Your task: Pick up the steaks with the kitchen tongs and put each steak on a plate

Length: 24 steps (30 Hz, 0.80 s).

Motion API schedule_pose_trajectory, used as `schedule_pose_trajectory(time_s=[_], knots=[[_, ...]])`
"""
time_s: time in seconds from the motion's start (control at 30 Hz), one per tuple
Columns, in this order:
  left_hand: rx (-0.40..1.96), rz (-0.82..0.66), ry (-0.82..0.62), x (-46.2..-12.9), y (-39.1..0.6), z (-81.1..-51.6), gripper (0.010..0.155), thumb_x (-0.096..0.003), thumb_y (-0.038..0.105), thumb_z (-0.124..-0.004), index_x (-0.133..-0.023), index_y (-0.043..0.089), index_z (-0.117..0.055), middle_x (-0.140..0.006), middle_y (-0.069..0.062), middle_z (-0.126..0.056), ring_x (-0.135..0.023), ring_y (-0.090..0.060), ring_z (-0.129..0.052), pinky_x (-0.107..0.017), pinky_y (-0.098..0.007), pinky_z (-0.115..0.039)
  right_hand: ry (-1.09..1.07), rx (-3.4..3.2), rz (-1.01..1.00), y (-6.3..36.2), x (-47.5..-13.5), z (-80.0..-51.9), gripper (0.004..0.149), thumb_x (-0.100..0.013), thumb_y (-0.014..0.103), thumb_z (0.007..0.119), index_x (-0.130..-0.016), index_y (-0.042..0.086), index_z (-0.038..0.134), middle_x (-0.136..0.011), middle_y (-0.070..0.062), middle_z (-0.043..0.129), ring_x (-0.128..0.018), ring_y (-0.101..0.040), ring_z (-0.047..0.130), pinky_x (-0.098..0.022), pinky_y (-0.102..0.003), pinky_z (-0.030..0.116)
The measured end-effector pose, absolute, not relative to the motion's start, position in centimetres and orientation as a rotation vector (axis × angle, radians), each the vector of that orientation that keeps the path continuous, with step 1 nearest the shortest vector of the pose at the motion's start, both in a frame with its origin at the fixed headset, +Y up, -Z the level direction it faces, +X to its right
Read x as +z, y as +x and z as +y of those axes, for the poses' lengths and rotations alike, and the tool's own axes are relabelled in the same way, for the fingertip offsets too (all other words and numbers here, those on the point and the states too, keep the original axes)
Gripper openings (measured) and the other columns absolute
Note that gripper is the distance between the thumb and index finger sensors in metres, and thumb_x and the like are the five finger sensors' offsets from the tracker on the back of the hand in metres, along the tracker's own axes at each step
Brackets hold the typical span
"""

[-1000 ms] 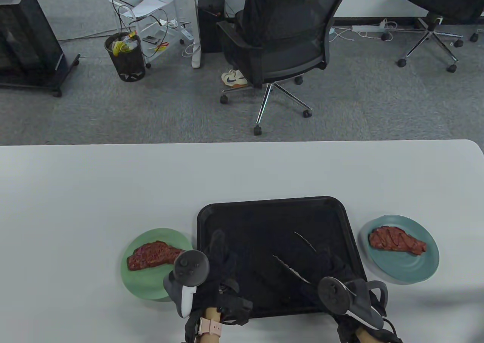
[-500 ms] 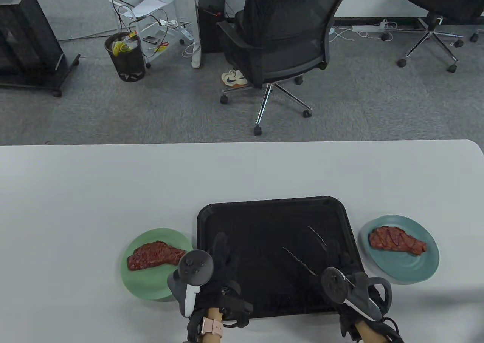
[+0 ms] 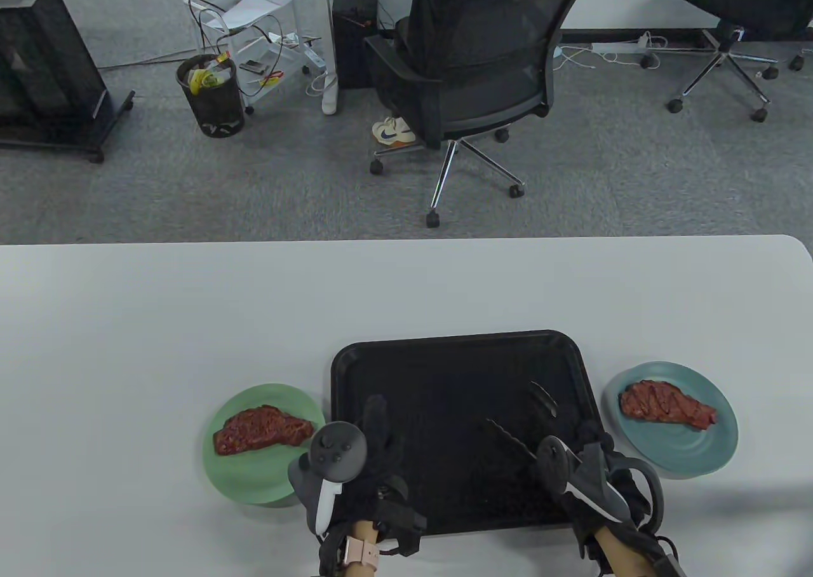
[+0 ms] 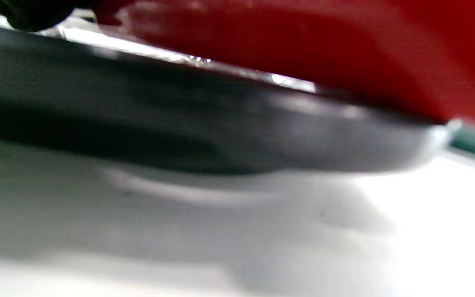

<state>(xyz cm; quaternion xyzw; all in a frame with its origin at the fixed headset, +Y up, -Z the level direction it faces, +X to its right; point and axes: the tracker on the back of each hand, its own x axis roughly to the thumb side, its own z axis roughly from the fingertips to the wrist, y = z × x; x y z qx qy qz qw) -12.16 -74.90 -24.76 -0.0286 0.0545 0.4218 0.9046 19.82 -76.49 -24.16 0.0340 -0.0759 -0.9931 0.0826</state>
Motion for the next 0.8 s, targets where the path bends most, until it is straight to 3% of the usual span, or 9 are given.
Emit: schedule_pose_trajectory(time_s=[0.1,0.33,0.43,0.63,0.67,0.8], knots=[[0.867,0.107,-0.061,-24.8,-12.0,-74.9,0.068,-0.0463,0.030,-0.072,-0.107,0.016,-0.045,-0.096,-0.019,-0.067,-0.068,-0.039,-0.082,-0.038,-0.037,-0.084,0.121,-2.994,-0.266,20.1,-23.9,-75.7,0.097,-0.039,0.065,0.063,-0.109,0.013,0.019,-0.111,-0.021,0.045,-0.091,-0.048,0.059,-0.064,-0.054,0.065],[0.860,0.096,-0.019,-24.7,-11.3,-74.1,0.069,-0.0463,0.030,-0.072,-0.107,0.015,-0.045,-0.096,-0.019,-0.066,-0.068,-0.039,-0.082,-0.038,-0.037,-0.084,0.000,-3.375,0.239,20.8,-23.2,-70.8,0.090,-0.039,0.060,0.067,-0.108,0.013,0.032,-0.106,-0.020,0.057,-0.085,-0.045,0.068,-0.059,-0.052,0.070],[0.868,0.078,-0.014,-24.8,-10.6,-73.7,0.069,-0.0462,0.031,-0.072,-0.107,0.015,-0.045,-0.096,-0.018,-0.066,-0.068,-0.039,-0.082,-0.038,-0.036,-0.084,0.002,-3.603,0.368,20.7,-23.6,-69.0,0.082,-0.041,0.055,0.069,-0.107,0.014,0.039,-0.100,-0.018,0.067,-0.077,-0.042,0.077,-0.052,-0.048,0.075],[0.862,0.061,-0.024,-24.8,-9.9,-73.6,0.069,-0.0463,0.031,-0.072,-0.108,0.015,-0.044,-0.096,-0.018,-0.066,-0.068,-0.039,-0.082,-0.038,-0.036,-0.084,-0.003,-3.772,0.437,19.3,-24.4,-70.5,0.071,-0.043,0.050,0.070,-0.103,0.017,0.052,-0.086,-0.017,0.083,-0.060,-0.039,0.087,-0.037,-0.045,0.081],[0.858,0.065,-0.030,-24.8,-10.0,-73.6,0.069,-0.0463,0.031,-0.072,-0.107,0.015,-0.044,-0.096,-0.019,-0.066,-0.068,-0.039,-0.082,-0.038,-0.036,-0.084,0.003,-3.736,0.347,19.1,-24.5,-70.8,0.070,-0.044,0.050,0.069,-0.102,0.016,0.054,-0.083,-0.016,0.085,-0.057,-0.038,0.089,-0.035,-0.044,0.082],[0.871,0.081,-0.024,-24.8,-10.5,-73.7,0.069,-0.0464,0.031,-0.072,-0.108,0.015,-0.044,-0.096,-0.019,-0.066,-0.069,-0.039,-0.082,-0.039,-0.037,-0.084,-0.047,-3.624,0.297,18.6,-24.4,-71.3,0.069,-0.044,0.051,0.069,-0.102,0.018,0.055,-0.081,-0.015,0.087,-0.055,-0.037,0.089,-0.033,-0.043,0.082]])
